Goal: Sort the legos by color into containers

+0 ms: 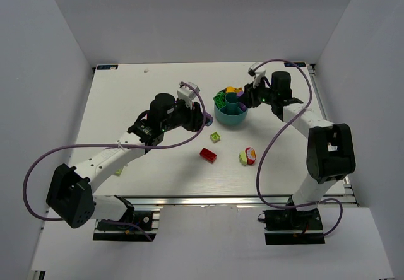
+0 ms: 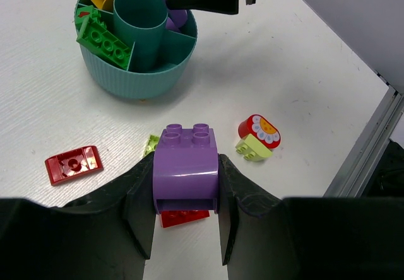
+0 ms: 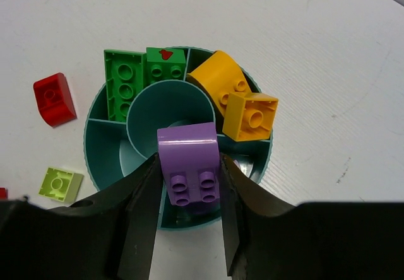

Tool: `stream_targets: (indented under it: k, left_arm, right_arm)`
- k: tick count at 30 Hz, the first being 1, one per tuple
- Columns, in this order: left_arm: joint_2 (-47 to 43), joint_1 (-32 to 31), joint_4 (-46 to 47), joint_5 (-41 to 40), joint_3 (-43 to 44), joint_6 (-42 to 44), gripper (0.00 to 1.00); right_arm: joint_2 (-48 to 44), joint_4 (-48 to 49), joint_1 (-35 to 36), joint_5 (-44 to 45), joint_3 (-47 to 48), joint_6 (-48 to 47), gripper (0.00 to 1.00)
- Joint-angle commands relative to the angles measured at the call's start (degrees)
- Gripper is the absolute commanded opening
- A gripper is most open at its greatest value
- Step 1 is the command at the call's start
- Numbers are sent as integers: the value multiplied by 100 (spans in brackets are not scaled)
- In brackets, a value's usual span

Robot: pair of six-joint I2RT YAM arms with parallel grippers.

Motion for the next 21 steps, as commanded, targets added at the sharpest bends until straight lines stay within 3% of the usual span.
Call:
stream_targets:
  k: [1,9,16,19,21]
  left_arm:
    - [-163,-14,84,11,39,-45,0]
    - [-146,-14,93,11,101,-71,0]
    - [-14,-14,251,99,294,-106,0]
    - [74,-14,295,152,382,-193,0]
    - [188,-14,391,205,479,-351,0]
  right_arm:
    - [112,338,-17,-276,275,101,23]
    - [235,215,-78,-276,354,111,67]
    - [25,-22,-254,-539,415,-3,71]
    - [-160,-531,-376,-1030,696,-354,73]
    - [-265,-934,-517,-1881,925,-785,77]
